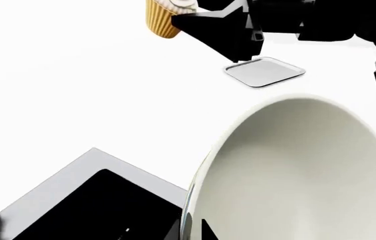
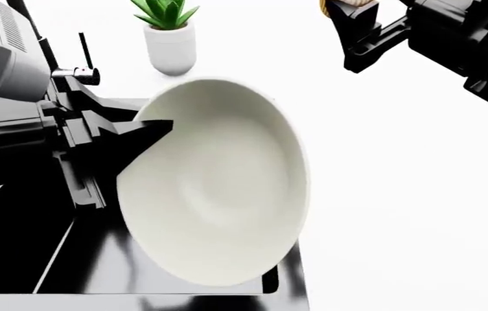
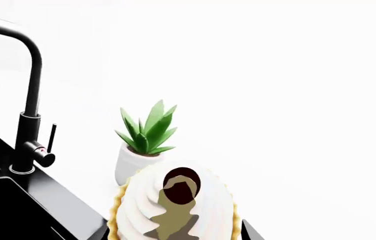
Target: Move the fresh-baked cupcake off the tray onto the counter, and place the bowl used for mixing into the sink.
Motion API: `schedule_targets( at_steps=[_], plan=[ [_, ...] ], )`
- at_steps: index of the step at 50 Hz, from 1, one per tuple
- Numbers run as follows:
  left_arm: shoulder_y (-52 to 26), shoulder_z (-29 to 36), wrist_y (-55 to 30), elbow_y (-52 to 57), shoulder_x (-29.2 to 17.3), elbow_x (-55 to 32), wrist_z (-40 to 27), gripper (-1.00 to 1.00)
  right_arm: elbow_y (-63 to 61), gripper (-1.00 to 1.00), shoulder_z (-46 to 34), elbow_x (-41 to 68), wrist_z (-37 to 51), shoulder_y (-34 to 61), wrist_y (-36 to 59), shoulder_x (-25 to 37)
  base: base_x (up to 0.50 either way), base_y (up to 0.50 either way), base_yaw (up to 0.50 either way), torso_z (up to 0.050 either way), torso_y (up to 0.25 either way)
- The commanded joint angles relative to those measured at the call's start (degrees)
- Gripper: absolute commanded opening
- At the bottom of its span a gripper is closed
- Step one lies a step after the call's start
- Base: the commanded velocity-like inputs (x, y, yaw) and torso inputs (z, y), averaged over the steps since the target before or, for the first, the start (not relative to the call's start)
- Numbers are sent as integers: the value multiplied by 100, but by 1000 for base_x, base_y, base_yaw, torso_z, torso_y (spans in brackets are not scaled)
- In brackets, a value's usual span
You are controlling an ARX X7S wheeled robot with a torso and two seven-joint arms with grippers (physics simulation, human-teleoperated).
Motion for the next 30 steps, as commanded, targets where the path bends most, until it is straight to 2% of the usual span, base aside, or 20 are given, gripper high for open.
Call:
schedule_targets(
  at_steps=[1, 8, 30],
  plan=[
    [3, -30, 27, 4, -14, 47, 24, -100, -16, -100, -11, -110, -93, 6, -42, -7, 0, 0, 0, 0, 0],
    [33, -24, 41, 33, -29, 74, 18, -100, 138, -100, -115, -2, 42, 72, 341, -84, 0, 0, 0, 0, 0],
    [-2, -33, 45, 12, -56, 121, 24, -100, 1048, -100, -622, -367, 6, 191, 639, -482, 0, 0, 0, 0, 0]
  ],
)
